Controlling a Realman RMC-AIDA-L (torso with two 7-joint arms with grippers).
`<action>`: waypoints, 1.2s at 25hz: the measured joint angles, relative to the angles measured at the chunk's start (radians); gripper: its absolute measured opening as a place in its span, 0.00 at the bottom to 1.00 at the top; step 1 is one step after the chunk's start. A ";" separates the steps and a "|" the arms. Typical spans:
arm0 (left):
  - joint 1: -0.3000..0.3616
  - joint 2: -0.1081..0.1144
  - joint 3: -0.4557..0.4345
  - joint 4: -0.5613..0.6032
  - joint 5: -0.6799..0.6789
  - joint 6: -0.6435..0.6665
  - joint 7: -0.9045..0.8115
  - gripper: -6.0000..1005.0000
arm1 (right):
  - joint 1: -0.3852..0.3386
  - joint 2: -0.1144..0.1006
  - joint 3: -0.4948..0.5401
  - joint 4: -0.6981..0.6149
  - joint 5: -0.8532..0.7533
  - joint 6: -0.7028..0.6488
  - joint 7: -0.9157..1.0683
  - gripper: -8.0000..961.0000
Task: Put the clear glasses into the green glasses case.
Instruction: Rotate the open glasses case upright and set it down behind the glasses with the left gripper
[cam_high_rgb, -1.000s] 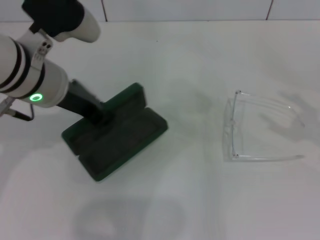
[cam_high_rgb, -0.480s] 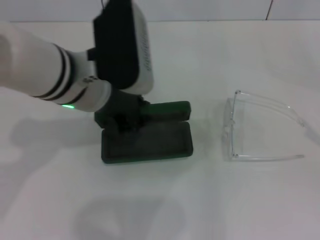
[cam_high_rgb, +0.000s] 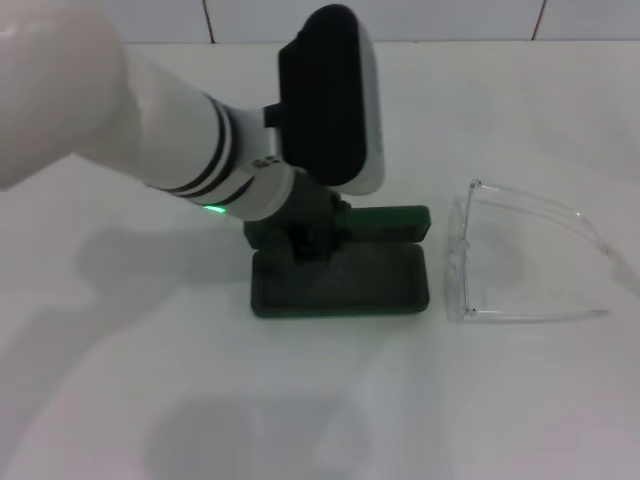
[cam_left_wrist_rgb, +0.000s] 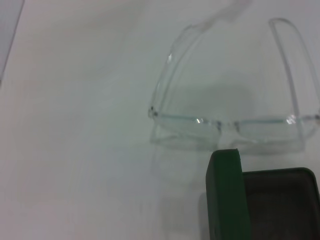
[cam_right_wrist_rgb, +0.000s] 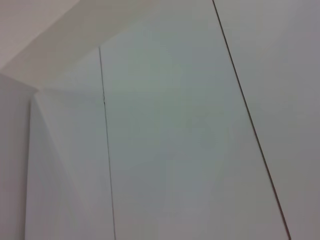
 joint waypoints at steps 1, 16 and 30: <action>-0.012 -0.001 0.005 -0.008 -0.002 -0.007 -0.010 0.21 | 0.000 0.000 -0.002 0.000 0.000 0.000 -0.003 0.91; -0.091 -0.005 0.079 -0.077 -0.002 -0.111 -0.082 0.22 | -0.003 0.000 -0.008 0.002 -0.002 -0.001 -0.008 0.91; -0.092 -0.006 0.117 -0.101 -0.012 -0.179 -0.113 0.22 | -0.004 0.000 -0.008 0.012 -0.003 -0.003 -0.024 0.91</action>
